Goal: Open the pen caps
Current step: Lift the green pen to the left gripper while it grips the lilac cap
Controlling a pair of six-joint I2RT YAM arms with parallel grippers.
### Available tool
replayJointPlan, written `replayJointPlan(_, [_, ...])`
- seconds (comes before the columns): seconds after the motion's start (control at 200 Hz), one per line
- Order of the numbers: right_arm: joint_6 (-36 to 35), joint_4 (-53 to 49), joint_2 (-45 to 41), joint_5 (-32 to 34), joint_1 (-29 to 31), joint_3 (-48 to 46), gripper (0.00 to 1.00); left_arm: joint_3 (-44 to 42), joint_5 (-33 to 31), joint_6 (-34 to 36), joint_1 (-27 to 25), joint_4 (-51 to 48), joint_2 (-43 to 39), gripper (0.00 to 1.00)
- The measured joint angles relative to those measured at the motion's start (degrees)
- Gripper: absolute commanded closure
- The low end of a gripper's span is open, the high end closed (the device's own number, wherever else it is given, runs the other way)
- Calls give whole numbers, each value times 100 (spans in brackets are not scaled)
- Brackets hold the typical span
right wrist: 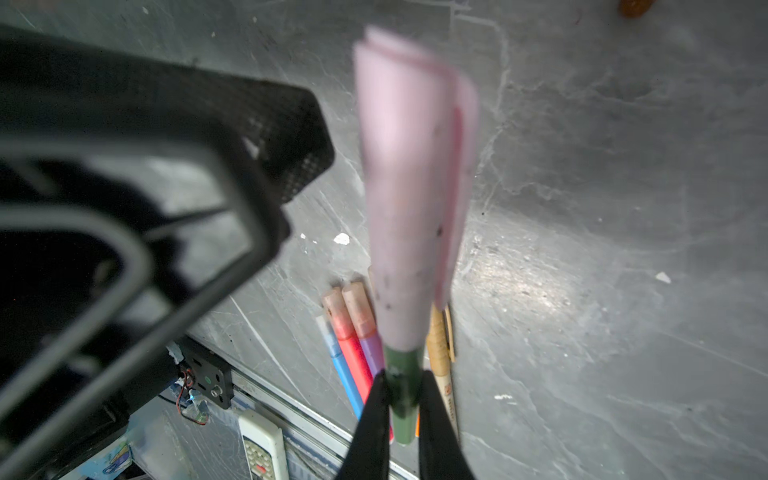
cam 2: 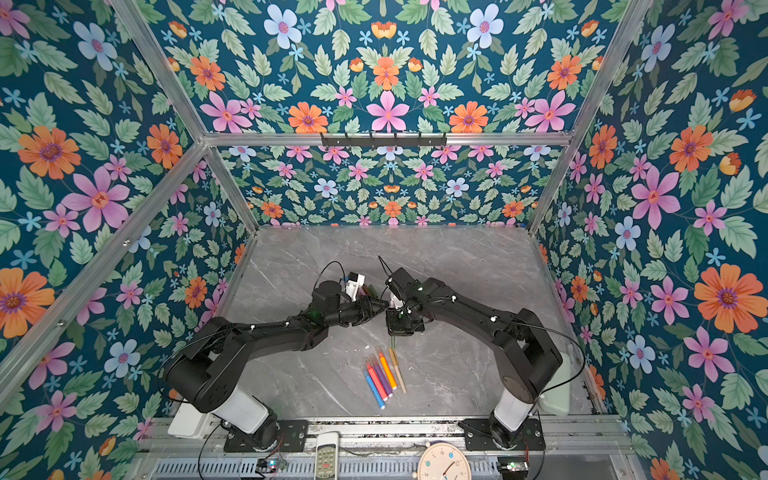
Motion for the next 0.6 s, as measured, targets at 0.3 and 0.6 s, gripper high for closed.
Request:
replayJointPlan(0.3, [-66, 92, 28, -299, 4, 125, 90, 186, 26, -22, -133, 0, 197, 74])
replayJointPlan(0.6, [-90, 111, -138, -210, 13, 20, 69, 221, 111, -125, -179, 28, 291, 100])
